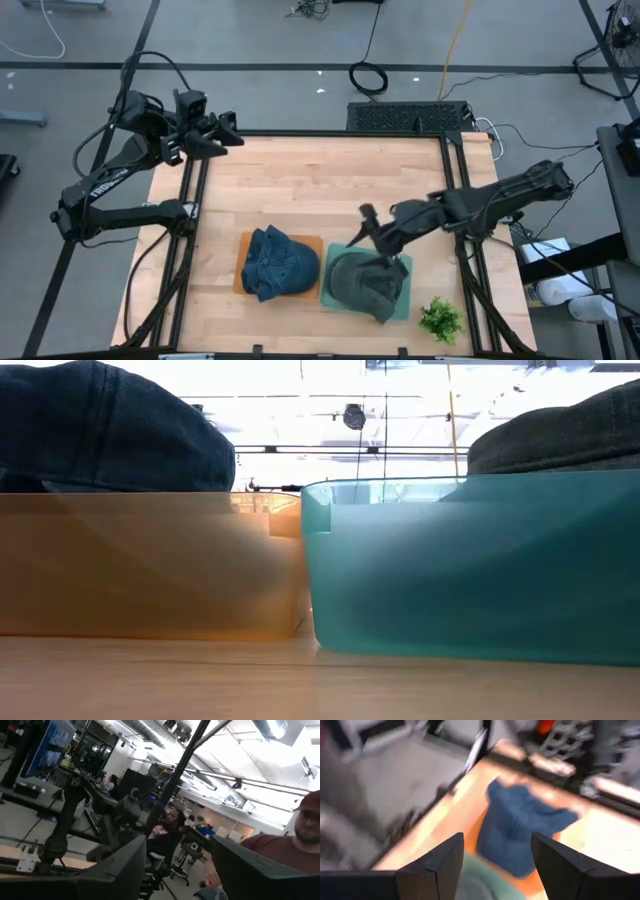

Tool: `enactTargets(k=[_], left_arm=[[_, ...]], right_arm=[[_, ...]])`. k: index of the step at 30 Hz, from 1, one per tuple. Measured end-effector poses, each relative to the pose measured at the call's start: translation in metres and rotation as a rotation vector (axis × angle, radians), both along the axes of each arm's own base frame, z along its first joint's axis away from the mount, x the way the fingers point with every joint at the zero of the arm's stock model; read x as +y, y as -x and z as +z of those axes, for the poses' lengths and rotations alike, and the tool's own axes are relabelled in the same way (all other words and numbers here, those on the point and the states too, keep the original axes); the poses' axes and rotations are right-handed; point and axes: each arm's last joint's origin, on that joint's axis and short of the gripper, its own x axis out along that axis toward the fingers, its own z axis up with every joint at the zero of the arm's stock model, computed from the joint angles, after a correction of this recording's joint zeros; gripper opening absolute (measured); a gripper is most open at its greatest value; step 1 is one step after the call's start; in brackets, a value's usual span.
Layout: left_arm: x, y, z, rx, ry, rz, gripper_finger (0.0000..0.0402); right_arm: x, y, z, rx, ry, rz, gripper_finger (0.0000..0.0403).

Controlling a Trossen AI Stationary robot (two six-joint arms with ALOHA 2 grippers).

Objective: Pick & Place hat
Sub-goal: Return to Home Position

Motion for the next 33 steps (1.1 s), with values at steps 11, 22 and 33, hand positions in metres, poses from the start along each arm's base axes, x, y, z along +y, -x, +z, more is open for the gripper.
enactTargets(k=[11, 22, 33], left_arm=[[-0.031, 0.028, 0.007, -0.163, -0.212, 0.167, 0.023], [-0.06, 0.062, -0.01, -0.069, -0.278, 0.325, 0.023], [-0.068, 0.069, -0.055, -0.034, -0.279, 0.363, 0.023]], right_arm=[[-0.018, 0.032, 0.045, -0.178, -0.26, -0.342, 0.022], [-0.027, 0.06, 0.06, -0.233, -0.321, -0.356, 0.022], [-0.047, 0.114, 0.009, -0.477, -0.448, -0.418, 0.0216]])
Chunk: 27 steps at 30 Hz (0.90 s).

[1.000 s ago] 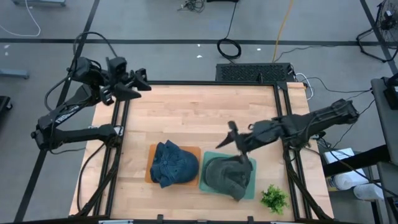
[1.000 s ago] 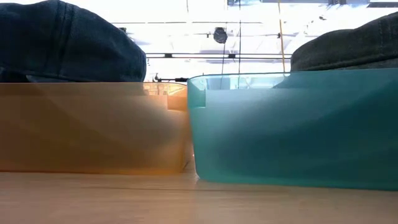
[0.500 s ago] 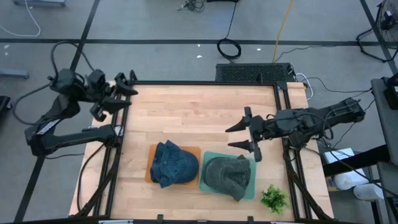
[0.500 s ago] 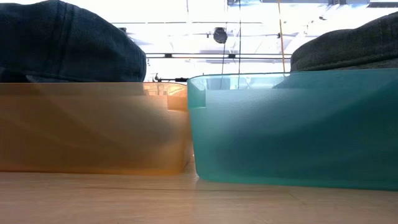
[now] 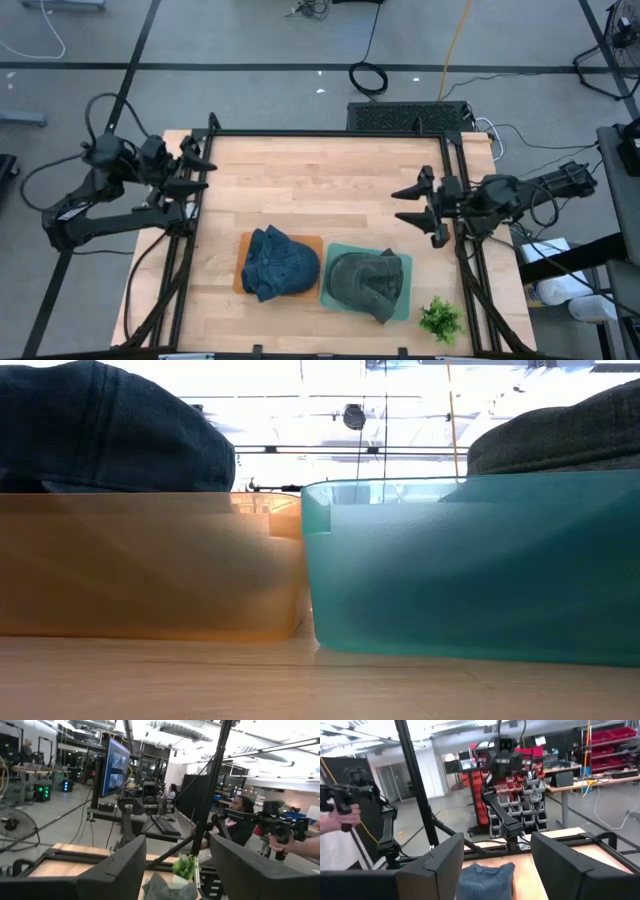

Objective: Pick & Place hat
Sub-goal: Return to Home Position

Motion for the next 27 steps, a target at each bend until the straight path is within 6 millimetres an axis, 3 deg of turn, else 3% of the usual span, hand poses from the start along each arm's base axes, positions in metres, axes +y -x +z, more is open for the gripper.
enactTargets(k=[9, 17, 27], left_arm=[[-0.004, -0.005, -0.055, -0.089, -0.033, -0.057, 0.023], [-0.013, -0.024, -0.106, -0.178, 0.035, -0.113, 0.023], [-0.029, -0.03, -0.131, -0.151, -0.002, -0.122, 0.023]], right_arm=[[-0.011, 0.032, -0.048, -0.136, -0.018, -0.04, 0.0219], [-0.015, 0.044, -0.089, -0.174, -0.017, -0.043, 0.0216], [-0.019, 0.055, -0.124, -0.282, 0.062, -0.099, 0.0216]])
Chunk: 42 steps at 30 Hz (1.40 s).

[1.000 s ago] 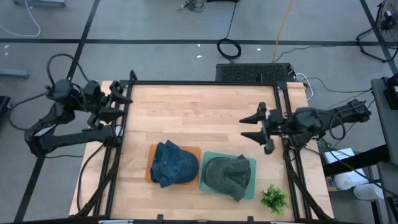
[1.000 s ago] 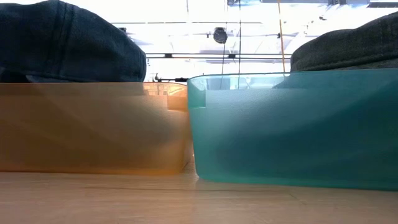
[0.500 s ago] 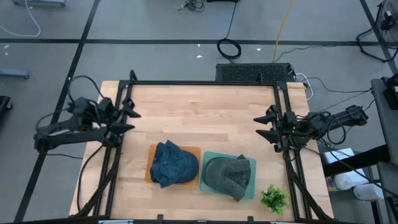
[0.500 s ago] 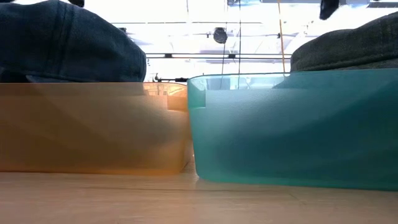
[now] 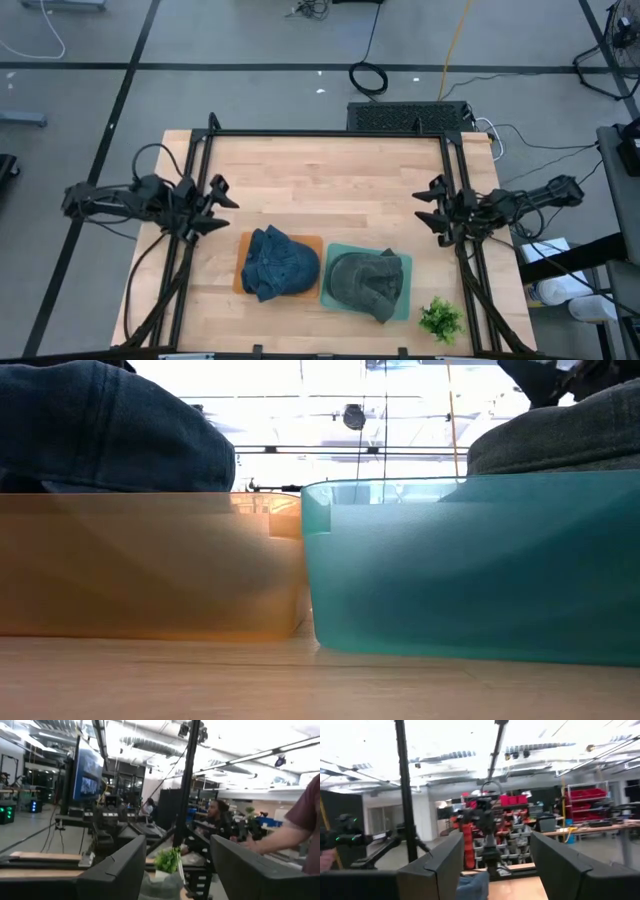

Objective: Pick & Place hat
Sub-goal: Return to Home Position

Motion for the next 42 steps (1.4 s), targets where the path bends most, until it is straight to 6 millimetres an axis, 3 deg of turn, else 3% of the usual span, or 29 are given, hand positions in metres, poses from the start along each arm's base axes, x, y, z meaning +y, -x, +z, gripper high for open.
enactTargets(k=[12, 23, 32, 42], left_arm=[[-0.01, -0.002, -0.033, -0.071, -0.001, 0.016, 0.023], [-0.013, -0.001, -0.059, -0.038, 0.067, 0.017, 0.023], [-0.016, -0.003, -0.068, 0.086, 0.105, -0.019, 0.023], [-0.012, 0.013, -0.067, 0.056, 0.107, -0.04, 0.023]], right_arm=[[-0.003, 0.008, -0.02, -0.028, -0.018, -0.022, 0.022], [-0.007, 0.019, -0.02, -0.082, -0.046, -0.027, 0.0216], [-0.007, 0.013, -0.035, 0.084, -0.058, -0.061, 0.0216], [-0.01, 0.012, -0.041, 0.157, -0.044, -0.196, 0.0219]])
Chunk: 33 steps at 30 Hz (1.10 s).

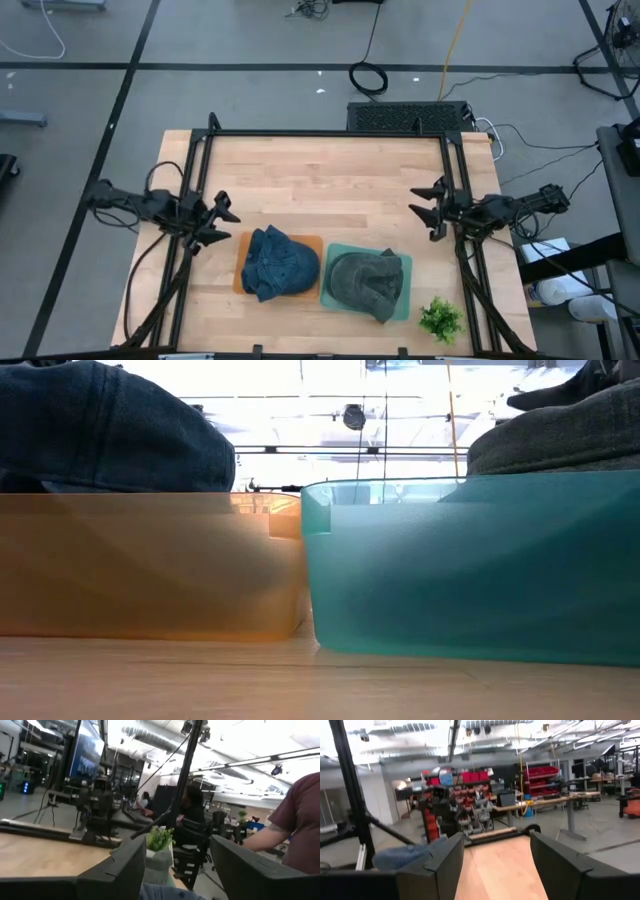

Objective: Pick & Place hat
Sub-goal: Return to Home Position

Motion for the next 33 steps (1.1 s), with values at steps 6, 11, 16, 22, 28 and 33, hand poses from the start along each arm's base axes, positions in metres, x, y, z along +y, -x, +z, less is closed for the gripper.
enactTargets(k=[6, 11, 16, 22, 28, 33], left_arm=[[0.0, 0.001, -0.005, 0.054, -0.015, 0.004, 0.023], [-0.003, 0.001, -0.009, 0.081, -0.054, -0.024, 0.023], [-0.005, 0.0, -0.018, 0.162, -0.107, -0.033, 0.023], [-0.005, 0.0, -0.025, 0.231, -0.12, -0.027, 0.023], [-0.005, 0.0, -0.026, 0.263, -0.082, -0.026, 0.023], [-0.006, -0.001, -0.026, 0.304, 0.022, -0.06, 0.023]], right_arm=[[-0.001, -0.002, -0.009, 0.09, 0.001, -0.041, 0.0215], [-0.001, -0.002, -0.019, 0.176, -0.025, -0.06, 0.0219], [-0.001, -0.002, -0.019, 0.201, 0.055, -0.07, 0.0218], [-0.001, -0.003, -0.019, 0.212, 0.078, -0.074, 0.0216], [-0.001, -0.003, -0.02, 0.207, 0.046, -0.069, 0.0219], [-0.001, -0.003, -0.02, 0.186, -0.025, -0.059, 0.0215]])
